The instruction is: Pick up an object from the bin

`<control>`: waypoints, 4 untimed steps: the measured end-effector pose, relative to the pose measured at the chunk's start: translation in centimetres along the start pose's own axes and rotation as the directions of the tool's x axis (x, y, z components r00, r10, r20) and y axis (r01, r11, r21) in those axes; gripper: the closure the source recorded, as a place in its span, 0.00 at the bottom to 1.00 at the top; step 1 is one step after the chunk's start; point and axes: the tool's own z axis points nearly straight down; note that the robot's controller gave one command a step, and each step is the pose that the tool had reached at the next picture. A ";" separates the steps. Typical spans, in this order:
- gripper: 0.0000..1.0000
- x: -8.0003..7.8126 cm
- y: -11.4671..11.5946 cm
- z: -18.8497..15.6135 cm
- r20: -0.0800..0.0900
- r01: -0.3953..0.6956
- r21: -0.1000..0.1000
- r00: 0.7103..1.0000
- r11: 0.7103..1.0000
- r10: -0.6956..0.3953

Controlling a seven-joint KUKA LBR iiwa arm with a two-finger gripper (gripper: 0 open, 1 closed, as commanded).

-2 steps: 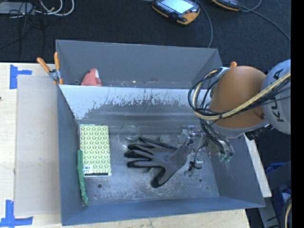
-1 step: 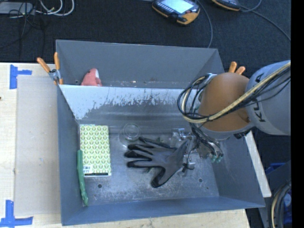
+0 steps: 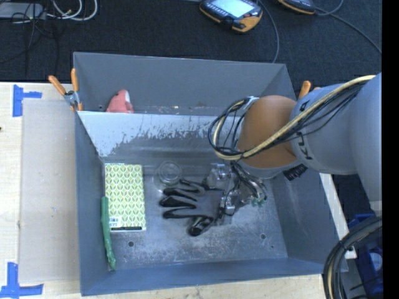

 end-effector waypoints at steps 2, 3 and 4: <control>0.00 0.4 -2.1 1.1 0.000 -0.094 -0.001 0.996 0.996 0.094; 1.00 -3.3 -0.3 1.0 0.005 0.023 0.000 1.000 1.000 -0.023; 1.00 -3.3 -0.3 1.0 0.005 0.023 0.000 1.000 1.000 -0.023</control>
Offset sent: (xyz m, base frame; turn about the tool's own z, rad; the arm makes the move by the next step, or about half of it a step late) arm -0.0035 -0.0216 -0.0115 0.0924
